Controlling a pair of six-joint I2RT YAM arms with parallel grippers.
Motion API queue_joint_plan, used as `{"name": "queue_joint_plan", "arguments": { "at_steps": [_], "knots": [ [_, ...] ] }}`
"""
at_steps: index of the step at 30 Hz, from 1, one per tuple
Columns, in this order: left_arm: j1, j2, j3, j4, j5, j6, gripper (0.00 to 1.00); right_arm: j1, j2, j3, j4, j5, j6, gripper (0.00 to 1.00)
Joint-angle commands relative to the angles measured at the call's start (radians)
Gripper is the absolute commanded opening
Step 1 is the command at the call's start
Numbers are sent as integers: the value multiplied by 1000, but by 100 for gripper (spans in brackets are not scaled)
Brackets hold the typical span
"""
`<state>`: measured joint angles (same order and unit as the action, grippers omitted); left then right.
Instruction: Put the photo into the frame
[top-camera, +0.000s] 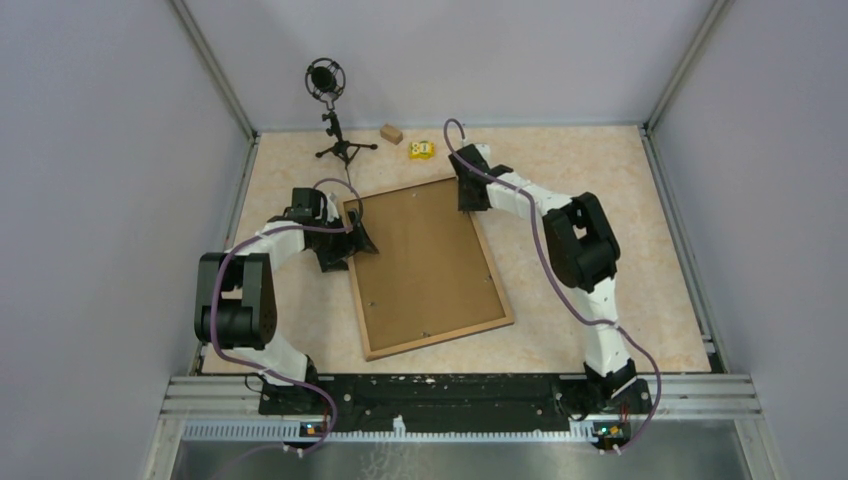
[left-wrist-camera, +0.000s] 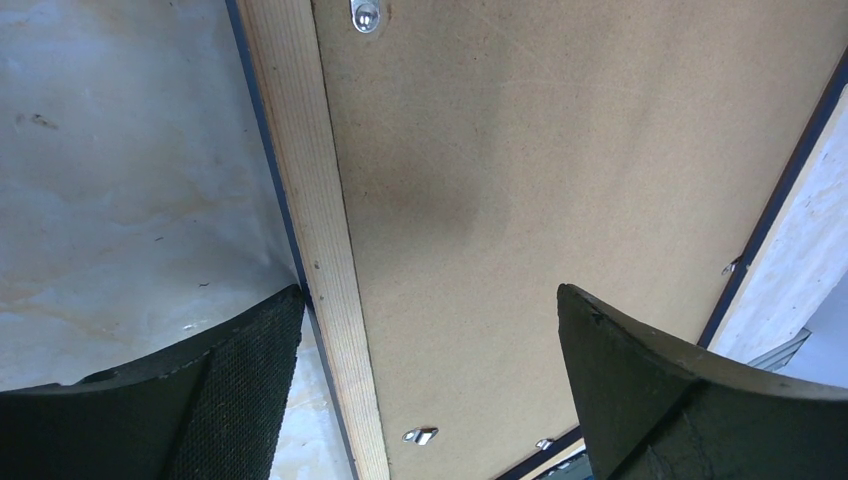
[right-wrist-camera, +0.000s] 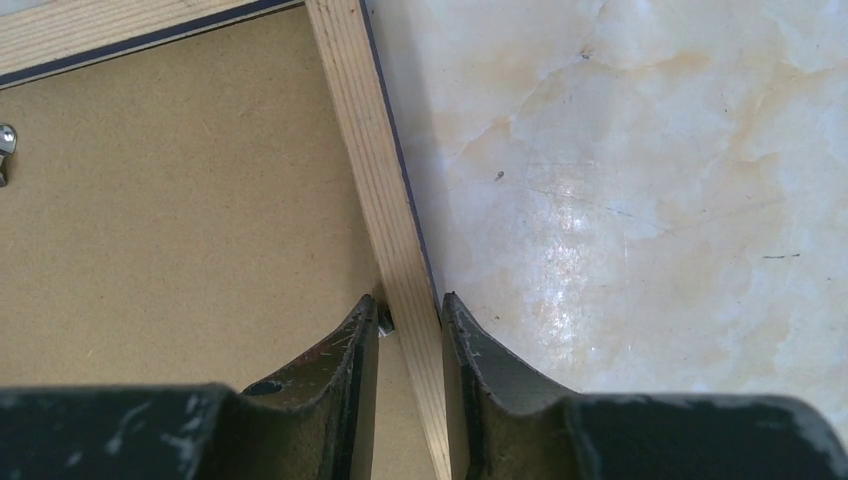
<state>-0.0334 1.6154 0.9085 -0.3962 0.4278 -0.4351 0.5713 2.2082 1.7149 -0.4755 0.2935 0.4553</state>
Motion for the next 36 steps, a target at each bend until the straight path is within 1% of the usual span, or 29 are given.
{"name": "queue_joint_plan", "arguments": {
  "at_steps": [1, 3, 4, 5, 8, 9, 13, 16, 25, 30, 31, 33, 35, 36],
  "knots": [
    [-1, -19, -17, 52, 51, 9, 99, -3, -32, -58, 6, -59, 37, 2],
    [-3, -31, -22, 59, 55, 14, 99, -8, -50, -79, 19, -58, 41, 2],
    [-3, -40, -25, 63, 54, 15, 99, -10, -60, -90, 28, -57, 42, 4],
    [-2, -48, -28, 68, 53, 17, 99, -12, -72, -101, 38, -57, 43, 8],
    [-2, -62, -31, 67, 33, 19, 99, -19, -92, -117, 64, -58, 27, 28],
    [-3, -61, -30, 63, 26, 21, 99, -20, -96, -117, 69, -56, 16, 33],
    [-3, -49, -26, 58, 22, 17, 99, -24, -100, -117, 96, -42, -18, 39],
    [-3, -39, -24, 55, 23, 17, 98, -31, -84, -90, 92, -37, -33, 40],
    [-5, -31, -26, 55, 14, 19, 98, -39, 14, 24, 61, -21, -54, 40],
    [-4, -18, -23, 55, 5, 23, 98, -38, 37, 44, 57, -17, -48, 35],
    [-5, -15, -21, 53, 4, 25, 98, -40, 40, 45, 57, -15, -46, 34],
    [-6, -18, -16, 48, -5, 33, 98, -42, 46, 46, 51, -16, -35, 26],
    [-14, -41, -14, 45, -28, 42, 99, -50, 47, 38, 44, -27, -12, 13],
    [-21, -62, -14, 44, -47, 45, 99, -56, 47, 32, 38, -27, 7, 4]
  ]
}}
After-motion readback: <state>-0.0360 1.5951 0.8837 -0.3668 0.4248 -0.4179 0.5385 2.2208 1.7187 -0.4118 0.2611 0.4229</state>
